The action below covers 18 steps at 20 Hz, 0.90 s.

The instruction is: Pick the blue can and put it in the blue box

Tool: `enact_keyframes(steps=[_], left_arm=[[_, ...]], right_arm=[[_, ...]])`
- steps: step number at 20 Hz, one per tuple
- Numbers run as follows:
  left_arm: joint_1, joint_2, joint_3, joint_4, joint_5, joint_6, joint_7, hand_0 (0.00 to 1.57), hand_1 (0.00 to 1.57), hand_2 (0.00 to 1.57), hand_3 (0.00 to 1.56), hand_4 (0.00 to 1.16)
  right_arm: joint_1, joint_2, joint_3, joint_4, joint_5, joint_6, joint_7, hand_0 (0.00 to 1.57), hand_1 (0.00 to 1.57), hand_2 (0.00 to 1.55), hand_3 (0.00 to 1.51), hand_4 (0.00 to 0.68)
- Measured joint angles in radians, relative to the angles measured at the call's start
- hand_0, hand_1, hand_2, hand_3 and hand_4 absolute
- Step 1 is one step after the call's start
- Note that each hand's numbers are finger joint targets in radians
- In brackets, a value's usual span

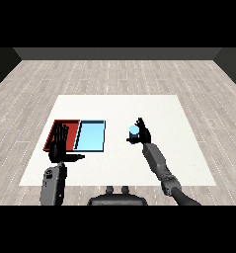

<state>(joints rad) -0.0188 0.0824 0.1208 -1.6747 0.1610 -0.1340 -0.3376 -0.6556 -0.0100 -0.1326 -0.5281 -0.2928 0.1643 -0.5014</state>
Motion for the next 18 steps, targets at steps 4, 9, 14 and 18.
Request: enact_keyframes(steps=[4, 9, 14, 18], left_arm=[[-0.008, -0.004, -0.004, 0.012, -0.012, 0.007, -0.007, 0.00, 0.00, 0.00, 0.00, 0.00], [0.007, -0.017, -0.017, 0.000, -0.022, 0.016, -0.009, 0.00, 0.00, 0.00, 0.00, 0.00], [0.010, -0.013, -0.012, 0.001, -0.014, 0.009, -0.010, 0.00, 0.00, 0.00, 0.00, 0.00], [0.012, -0.015, -0.026, 0.003, -0.033, 0.012, -0.009, 0.00, 0.00, 0.00, 0.00, 0.00]], right_arm=[[-0.025, 0.001, -0.011, 0.027, 0.018, -0.113, -0.007, 1.54, 1.54, 1.51, 1.48, 0.642], [-0.068, -0.004, -0.016, 0.096, 0.061, -0.253, -0.040, 1.49, 1.49, 1.47, 1.43, 0.616], [-0.091, -0.007, -0.005, 0.109, 0.086, -0.320, -0.029, 1.50, 1.50, 1.47, 1.43, 0.630], [-0.084, -0.009, 0.018, 0.052, 0.092, -0.343, 0.003, 1.45, 1.45, 1.45, 1.40, 0.629]])
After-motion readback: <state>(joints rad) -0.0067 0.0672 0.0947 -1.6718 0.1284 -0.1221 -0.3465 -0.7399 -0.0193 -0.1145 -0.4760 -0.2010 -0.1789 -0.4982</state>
